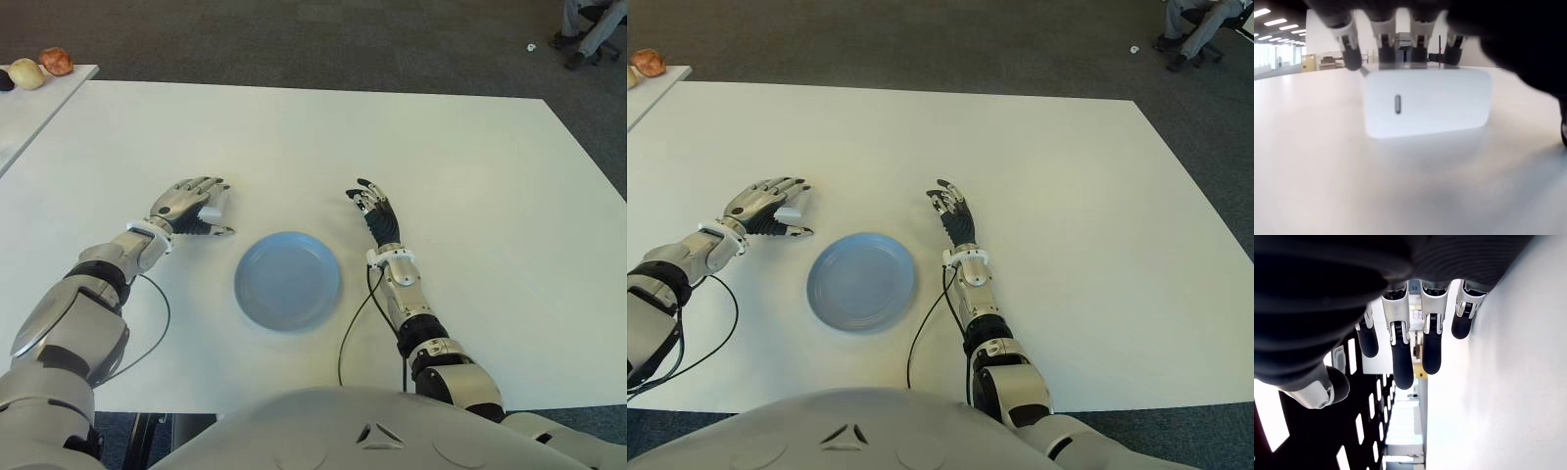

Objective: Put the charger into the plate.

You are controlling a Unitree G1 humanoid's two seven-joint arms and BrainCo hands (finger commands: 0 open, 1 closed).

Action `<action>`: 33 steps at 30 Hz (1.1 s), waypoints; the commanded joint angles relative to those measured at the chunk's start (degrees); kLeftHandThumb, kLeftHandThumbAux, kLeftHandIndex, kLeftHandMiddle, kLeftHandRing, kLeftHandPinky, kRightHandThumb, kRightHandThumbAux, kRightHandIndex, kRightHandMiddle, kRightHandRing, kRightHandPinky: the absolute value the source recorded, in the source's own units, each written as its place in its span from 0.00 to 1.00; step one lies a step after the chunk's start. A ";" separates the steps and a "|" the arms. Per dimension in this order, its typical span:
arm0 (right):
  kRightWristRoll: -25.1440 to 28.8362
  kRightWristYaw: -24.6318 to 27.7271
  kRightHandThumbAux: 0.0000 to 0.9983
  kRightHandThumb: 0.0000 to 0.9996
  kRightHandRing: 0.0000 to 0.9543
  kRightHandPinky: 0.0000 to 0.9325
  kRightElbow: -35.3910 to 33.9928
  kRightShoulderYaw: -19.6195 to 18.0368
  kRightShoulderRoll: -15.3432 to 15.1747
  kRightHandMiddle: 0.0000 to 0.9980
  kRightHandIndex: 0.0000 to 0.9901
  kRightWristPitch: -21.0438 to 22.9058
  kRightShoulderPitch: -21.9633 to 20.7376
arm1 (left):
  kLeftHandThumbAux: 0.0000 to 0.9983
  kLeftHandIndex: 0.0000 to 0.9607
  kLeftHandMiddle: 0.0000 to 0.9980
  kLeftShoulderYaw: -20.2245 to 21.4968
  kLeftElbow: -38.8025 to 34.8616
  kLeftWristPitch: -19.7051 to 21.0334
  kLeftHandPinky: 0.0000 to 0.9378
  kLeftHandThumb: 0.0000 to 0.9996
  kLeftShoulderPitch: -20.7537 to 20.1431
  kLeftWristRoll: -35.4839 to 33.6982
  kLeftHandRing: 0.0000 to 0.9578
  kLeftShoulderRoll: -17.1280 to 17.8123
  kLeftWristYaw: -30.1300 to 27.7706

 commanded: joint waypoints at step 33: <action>-1.00 -1.79 0.54 0.00 0.25 0.07 2.90 0.61 0.12 0.34 0.21 2.50 2.99 | 0.38 0.00 0.00 3.35 2.45 4.05 0.00 0.10 -1.36 -2.43 0.00 -1.28 -1.27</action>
